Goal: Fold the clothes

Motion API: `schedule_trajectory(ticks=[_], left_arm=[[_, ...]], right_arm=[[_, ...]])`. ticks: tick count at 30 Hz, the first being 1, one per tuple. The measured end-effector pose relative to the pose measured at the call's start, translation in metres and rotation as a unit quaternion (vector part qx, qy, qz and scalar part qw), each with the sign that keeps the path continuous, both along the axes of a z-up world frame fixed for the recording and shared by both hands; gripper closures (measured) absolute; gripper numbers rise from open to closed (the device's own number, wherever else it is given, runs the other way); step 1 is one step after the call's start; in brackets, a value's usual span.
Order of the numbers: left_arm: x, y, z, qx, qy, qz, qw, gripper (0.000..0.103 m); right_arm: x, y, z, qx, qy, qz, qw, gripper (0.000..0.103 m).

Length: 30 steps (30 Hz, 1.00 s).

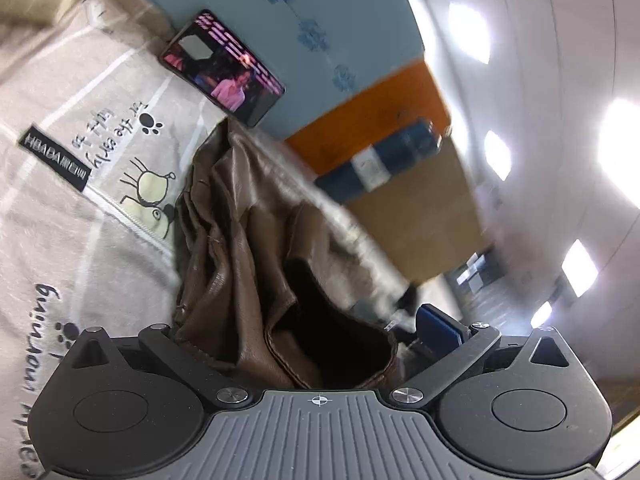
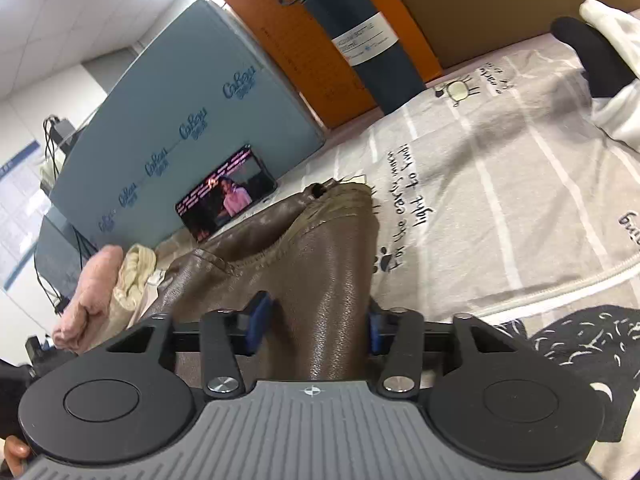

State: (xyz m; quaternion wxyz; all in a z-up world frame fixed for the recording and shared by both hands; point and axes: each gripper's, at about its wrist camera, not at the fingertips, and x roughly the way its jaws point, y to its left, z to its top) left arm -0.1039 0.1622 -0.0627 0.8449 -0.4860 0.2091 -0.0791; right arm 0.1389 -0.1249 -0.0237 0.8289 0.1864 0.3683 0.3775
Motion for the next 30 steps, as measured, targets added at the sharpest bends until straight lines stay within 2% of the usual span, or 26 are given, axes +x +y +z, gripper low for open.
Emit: schedule_trajectory(ticks=[2, 3, 5, 7, 9, 11, 14, 19, 23, 27, 30], left_arm=[[0.001, 0.003, -0.002, -0.01, -0.006, 0.004, 0.9999, 0.0], [0.001, 0.0, 0.0, 0.007, -0.007, 0.005, 0.9999, 0.001], [0.002, -0.011, 0.004, 0.061, -0.002, 0.008, 0.9981, 0.004], [0.008, -0.026, 0.006, 0.128, 0.011, 0.016, 0.9916, 0.012], [0.009, -0.033, 0.006, 0.172, 0.021, 0.024, 0.9846, 0.025], [0.009, -0.034, 0.006, 0.196, 0.022, 0.029, 0.98, 0.053], [0.007, -0.033, 0.006, 0.203, 0.006, 0.028, 0.9787, 0.068], [0.004, -0.05, 0.016, 0.243, -0.038, 0.005, 0.9692, 0.075], [0.011, -0.068, 0.025, 0.251, -0.057, -0.016, 0.9661, 0.076], [0.024, -0.088, 0.039, 0.262, -0.079, -0.048, 0.9608, 0.077], [0.039, -0.106, 0.048, 0.274, -0.096, -0.08, 0.9534, 0.077]], right_arm=[[-0.006, 0.003, 0.002, -0.01, -0.023, -0.002, 1.0, 0.07], [-0.009, 0.004, 0.003, -0.014, -0.035, -0.002, 0.999, 0.072], [-0.013, 0.005, 0.004, -0.014, -0.053, 0.0, 0.998, 0.076], [-0.016, 0.002, 0.005, -0.001, -0.06, 0.0, 0.998, 0.08], [-0.016, -0.002, 0.005, 0.017, -0.058, 0.0, 0.998, 0.083], [-0.016, -0.006, 0.007, 0.03, -0.055, -0.003, 0.998, 0.085], [-0.021, -0.012, 0.01, 0.046, -0.059, -0.004, 0.997, 0.087], [-0.034, -0.026, 0.02, 0.08, -0.075, 0.004, 0.994, 0.089], [-0.046, -0.044, 0.028, 0.097, -0.082, -0.001, 0.992, 0.09], [-0.057, -0.072, 0.036, 0.12, -0.098, -0.021, 0.988, 0.09], [-0.062, -0.096, 0.039, 0.132, -0.107, -0.046, 0.984, 0.09]])
